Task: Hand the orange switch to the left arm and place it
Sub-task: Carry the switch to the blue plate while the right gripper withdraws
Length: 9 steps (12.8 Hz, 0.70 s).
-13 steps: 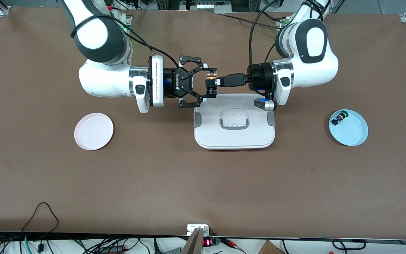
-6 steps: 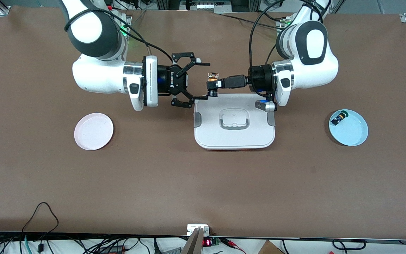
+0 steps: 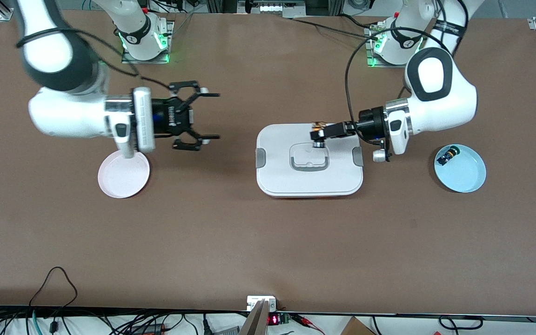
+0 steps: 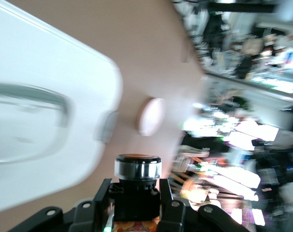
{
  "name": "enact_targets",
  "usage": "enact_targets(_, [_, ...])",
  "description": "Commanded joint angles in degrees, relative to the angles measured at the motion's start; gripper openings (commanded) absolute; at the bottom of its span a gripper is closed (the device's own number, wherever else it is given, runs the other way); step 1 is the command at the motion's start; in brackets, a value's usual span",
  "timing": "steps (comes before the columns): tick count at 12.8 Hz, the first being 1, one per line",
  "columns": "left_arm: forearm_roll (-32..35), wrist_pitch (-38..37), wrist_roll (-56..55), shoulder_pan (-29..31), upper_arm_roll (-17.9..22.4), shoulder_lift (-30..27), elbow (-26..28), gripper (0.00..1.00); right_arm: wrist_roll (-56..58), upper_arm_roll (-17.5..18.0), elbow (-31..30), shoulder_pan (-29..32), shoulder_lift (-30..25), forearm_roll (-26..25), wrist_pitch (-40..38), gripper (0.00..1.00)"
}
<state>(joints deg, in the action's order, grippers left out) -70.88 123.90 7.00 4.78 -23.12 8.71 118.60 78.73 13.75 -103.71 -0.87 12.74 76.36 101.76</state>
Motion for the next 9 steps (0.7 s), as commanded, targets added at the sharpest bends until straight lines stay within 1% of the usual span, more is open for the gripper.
enact_targets(1, [11.24,-3.82,0.91,3.12,2.97,-1.59,2.86,0.00,-0.77,0.75,-1.40,5.78,-0.96,-5.15,-7.69,1.00])
enact_targets(2, [18.25,-5.32,0.91,4.18,4.56,-1.59,2.86,0.00,-0.77,0.23,-1.40,7.19,-0.79,-6.47,-10.51,1.00])
enact_targets(3, [28.76,-5.68,0.91,5.41,5.97,-1.50,2.86,0.00,-1.29,-0.65,-1.40,7.46,-0.35,-8.48,-13.84,1.00])
enact_targets(4, [36.18,-5.68,1.00,6.64,7.37,-1.50,2.86,0.00,-2.60,-1.61,-1.49,7.55,-0.52,-9.98,-16.66,1.00])
enact_targets(5, [41.38,-5.77,1.09,7.78,8.34,-1.33,2.86,0.00,-6.79,-2.67,-1.32,7.55,-0.87,-11.74,-18.60,1.00])
enact_targets(7, [52.28,-5.25,1.18,8.67,11.76,-0.19,2.78,0.00,-21.09,-2.94,-0.88,7.47,-1.14,-14.65,-18.71,1.00])
enact_targets(8, [57.03,-4.81,1.00,9.46,13.35,1.04,2.60,0.00,-28.12,-2.94,-0.88,7.12,-1.22,-17.18,-18.19,1.00])
enact_targets(9, [61.60,-3.33,0.83,10.07,15.28,2.35,2.43,0.00,-35.24,-2.94,-0.79,6.77,-1.40,-21.73,-17.31,1.00])
